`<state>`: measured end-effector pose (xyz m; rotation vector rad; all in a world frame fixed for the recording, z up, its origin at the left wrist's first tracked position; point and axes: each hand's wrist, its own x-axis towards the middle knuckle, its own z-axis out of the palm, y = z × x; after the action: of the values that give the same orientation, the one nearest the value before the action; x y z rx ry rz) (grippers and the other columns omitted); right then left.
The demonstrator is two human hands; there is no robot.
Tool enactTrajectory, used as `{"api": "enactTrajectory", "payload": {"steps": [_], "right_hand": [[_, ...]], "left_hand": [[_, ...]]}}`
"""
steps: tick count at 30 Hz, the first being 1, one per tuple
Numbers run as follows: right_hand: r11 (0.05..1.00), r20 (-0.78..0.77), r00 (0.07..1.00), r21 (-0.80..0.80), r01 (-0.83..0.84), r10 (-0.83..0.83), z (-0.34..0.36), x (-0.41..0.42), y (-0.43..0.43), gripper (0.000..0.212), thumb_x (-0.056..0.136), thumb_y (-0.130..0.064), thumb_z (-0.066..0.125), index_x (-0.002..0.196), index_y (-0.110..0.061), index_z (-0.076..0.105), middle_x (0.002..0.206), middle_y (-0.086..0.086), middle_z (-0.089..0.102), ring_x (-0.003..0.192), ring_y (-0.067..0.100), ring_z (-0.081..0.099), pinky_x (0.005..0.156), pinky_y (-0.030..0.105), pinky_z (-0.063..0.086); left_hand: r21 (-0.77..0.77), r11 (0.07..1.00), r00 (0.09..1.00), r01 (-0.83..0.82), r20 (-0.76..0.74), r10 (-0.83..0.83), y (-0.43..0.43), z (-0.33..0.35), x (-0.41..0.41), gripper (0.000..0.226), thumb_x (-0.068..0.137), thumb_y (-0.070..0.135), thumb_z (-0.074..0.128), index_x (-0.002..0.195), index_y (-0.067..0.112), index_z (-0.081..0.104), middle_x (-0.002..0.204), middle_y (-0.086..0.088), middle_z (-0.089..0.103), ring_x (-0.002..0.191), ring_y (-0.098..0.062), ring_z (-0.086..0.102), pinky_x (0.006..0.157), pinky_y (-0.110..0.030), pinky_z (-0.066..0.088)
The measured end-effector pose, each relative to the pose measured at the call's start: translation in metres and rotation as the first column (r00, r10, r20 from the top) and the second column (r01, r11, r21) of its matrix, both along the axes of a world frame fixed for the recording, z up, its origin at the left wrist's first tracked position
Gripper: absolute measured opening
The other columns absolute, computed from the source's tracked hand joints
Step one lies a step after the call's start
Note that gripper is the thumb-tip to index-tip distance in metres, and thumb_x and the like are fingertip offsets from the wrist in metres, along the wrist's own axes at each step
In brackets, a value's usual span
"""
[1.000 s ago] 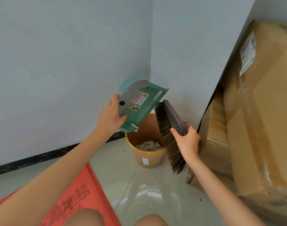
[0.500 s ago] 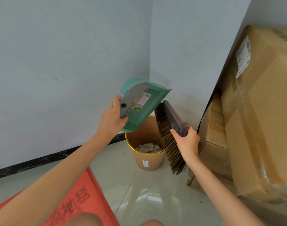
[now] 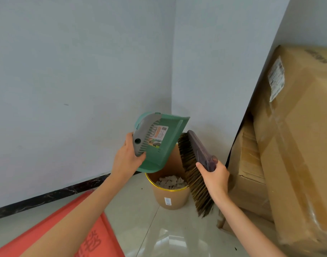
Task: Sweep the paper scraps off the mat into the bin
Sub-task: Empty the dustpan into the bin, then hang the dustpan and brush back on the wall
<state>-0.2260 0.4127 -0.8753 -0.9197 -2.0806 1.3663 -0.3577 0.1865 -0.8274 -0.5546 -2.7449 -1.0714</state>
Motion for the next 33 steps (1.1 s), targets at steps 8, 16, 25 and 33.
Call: {"api": "enactTrajectory", "payload": {"steps": [8,16,25,33], "right_hand": [[1.0,-0.005,1.0,0.02,0.015,-0.015,0.016,-0.017,-0.01,0.036,0.082,-0.027,0.075,0.11,-0.007,0.063,0.097,0.0,0.063,0.094,0.018,0.06,0.073,0.024,0.044],[0.996,0.063,0.995,-0.037,0.085,-0.082,0.129,-0.024,-0.03,0.049,0.085,-0.026,0.072,0.126,-0.005,0.057,0.115,0.008,0.065,0.108,0.023,0.06,0.084,0.025,0.046],[0.997,0.121,0.99,-0.001,0.075,-0.075,0.35,-0.021,-0.035,0.046,0.086,-0.03,0.071,0.125,-0.01,0.057,0.113,-0.001,0.062,0.109,0.021,0.059,0.092,0.031,0.048],[0.998,0.171,0.983,0.025,0.056,-0.06,0.545,0.015,-0.037,0.046,0.084,-0.028,0.073,0.124,-0.01,0.057,0.102,-0.001,0.061,0.094,0.012,0.054,0.087,0.025,0.044]], "left_hand": [[0.078,0.997,0.995,-0.015,0.098,0.008,0.001,0.018,-0.03,0.056,0.075,0.018,0.078,0.105,0.018,0.031,0.09,0.001,0.056,0.075,-0.02,0.061,0.056,-0.046,0.056],[0.039,0.998,0.987,0.053,0.149,-0.058,-0.003,0.129,-0.052,0.057,0.072,0.018,0.08,0.103,0.019,0.031,0.087,0.005,0.053,0.071,-0.016,0.056,0.05,-0.036,0.048],[0.09,0.991,0.977,0.095,0.181,-0.11,-0.009,0.342,-0.056,0.054,0.073,0.021,0.079,0.107,0.023,0.038,0.094,0.004,0.056,0.077,-0.019,0.062,0.052,-0.042,0.056],[0.121,0.977,0.977,0.176,0.1,-0.189,-0.012,0.54,-0.06,0.056,0.069,0.02,0.082,0.115,0.026,0.05,0.095,0.008,0.062,0.078,-0.017,0.062,0.058,-0.03,0.053]]}}
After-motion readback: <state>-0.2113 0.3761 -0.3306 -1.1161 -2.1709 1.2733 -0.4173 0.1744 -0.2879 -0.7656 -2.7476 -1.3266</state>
